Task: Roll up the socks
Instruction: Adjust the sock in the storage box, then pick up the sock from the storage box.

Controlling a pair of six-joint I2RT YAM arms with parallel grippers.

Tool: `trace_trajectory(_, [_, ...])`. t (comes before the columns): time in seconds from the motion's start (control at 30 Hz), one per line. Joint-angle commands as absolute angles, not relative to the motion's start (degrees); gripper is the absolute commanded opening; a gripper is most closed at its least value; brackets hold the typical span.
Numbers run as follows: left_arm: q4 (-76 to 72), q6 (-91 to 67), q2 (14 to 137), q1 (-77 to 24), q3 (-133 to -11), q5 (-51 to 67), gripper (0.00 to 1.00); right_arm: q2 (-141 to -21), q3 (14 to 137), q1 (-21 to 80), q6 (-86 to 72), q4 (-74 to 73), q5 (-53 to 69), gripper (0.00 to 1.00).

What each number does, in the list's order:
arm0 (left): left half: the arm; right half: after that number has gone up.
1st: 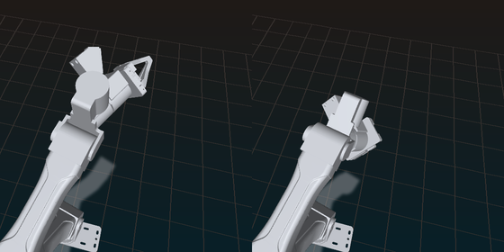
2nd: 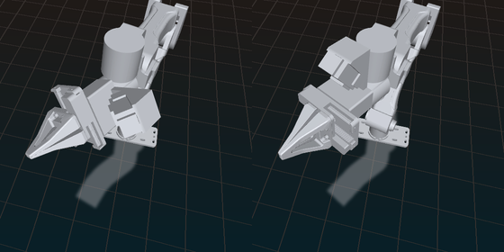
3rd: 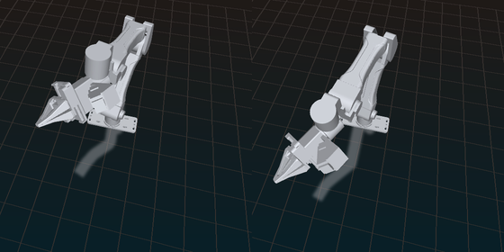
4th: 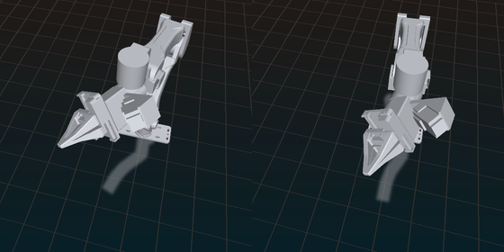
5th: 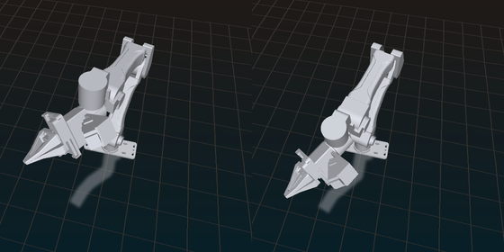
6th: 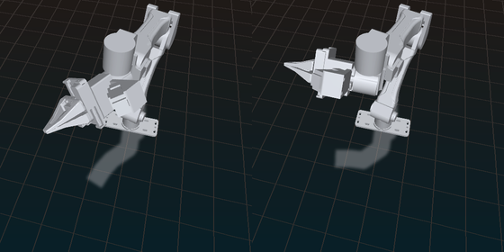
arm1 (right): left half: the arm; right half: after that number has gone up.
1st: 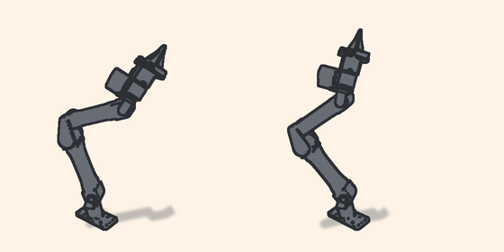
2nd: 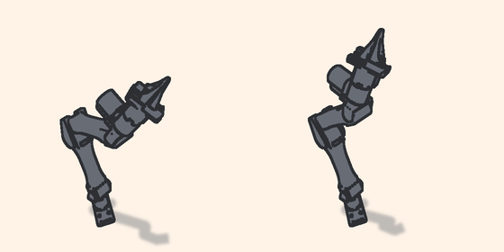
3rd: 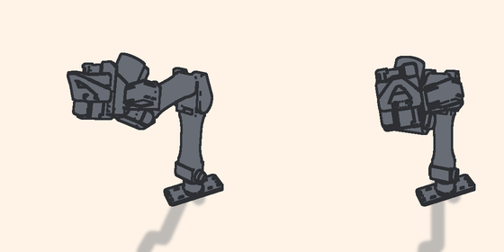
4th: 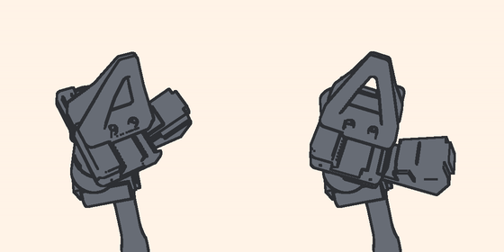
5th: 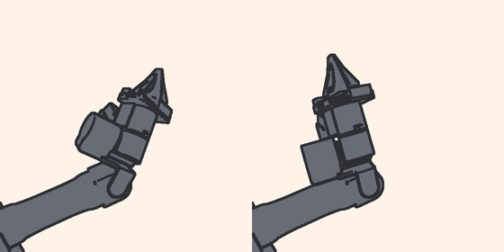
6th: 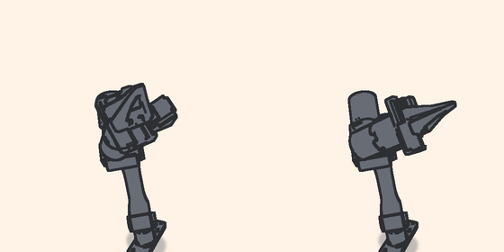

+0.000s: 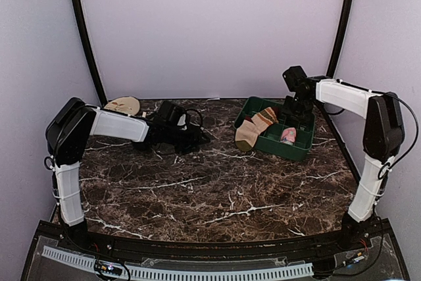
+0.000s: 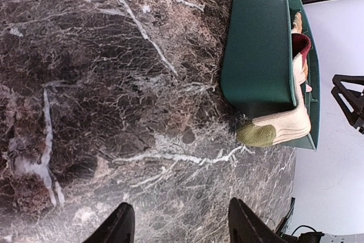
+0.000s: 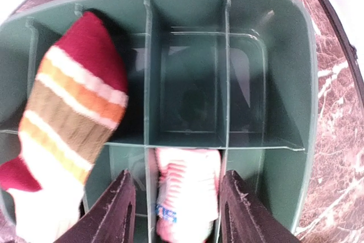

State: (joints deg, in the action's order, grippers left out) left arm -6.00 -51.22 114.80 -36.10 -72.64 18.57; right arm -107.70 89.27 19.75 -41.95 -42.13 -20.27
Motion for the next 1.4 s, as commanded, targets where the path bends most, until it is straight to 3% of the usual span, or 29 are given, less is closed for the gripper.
trace_trajectory(0.0, [-7.23, -50.85, 110.92, -36.12, -71.22, 18.85, 0.59, -102.64, 87.09, 21.78, -38.22, -34.83, -16.78, 0.48])
trace_trajectory(0.5, [-7.14, -49.73, 109.15, -37.16, -69.92, 20.26, 0.60, -106.86, 86.86, 21.48, -41.79, -26.55, -2.69, 0.51])
trace_trajectory(1.37, [-6.26, -49.37, 109.93, -37.18, -70.32, 19.75, 0.61, -114.91, 83.67, 19.35, -48.52, -18.81, 2.91, 0.51])
